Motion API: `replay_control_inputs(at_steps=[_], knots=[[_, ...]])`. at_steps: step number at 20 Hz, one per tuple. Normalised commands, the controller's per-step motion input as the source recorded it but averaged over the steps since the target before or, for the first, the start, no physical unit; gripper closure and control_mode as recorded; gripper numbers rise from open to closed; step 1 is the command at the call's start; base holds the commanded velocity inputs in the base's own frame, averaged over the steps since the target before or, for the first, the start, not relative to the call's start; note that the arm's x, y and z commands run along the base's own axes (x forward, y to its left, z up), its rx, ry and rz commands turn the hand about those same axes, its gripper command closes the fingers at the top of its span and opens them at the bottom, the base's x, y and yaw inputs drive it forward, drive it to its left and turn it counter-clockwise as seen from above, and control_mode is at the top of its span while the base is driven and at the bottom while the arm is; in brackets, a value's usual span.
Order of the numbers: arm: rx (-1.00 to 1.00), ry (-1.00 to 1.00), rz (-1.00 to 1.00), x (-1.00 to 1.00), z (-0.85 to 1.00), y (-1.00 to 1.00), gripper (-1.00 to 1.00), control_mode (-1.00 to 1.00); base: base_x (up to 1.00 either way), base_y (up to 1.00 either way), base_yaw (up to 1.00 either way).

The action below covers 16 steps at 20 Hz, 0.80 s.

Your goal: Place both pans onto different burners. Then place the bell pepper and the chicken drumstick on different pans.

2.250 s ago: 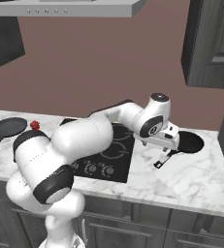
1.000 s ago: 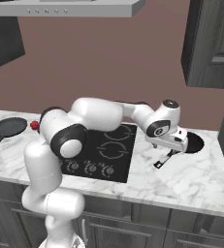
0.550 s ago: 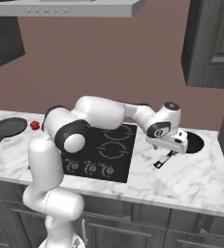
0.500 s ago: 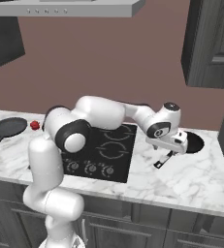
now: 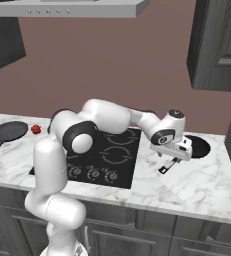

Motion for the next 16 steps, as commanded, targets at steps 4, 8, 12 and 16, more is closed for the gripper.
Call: replay_control_inputs(at_steps=[4,8,12,16], knots=[[0.0,0.0,0.0,0.12,-0.26,0.0,-1.0,-1.0,0.0,0.0,0.0],[0.0,0.0,0.0,0.17,-0.19,0.0,-1.0,-1.0,0.0,0.0,0.0],[0.0,0.0,0.0,0.19,-0.16,0.0,-1.0,-1.0,0.0,0.0,0.0],[0.0,0.0,0.0,0.12,-0.17,0.0,-1.0,-1.0,0.0,0.0,0.0]])
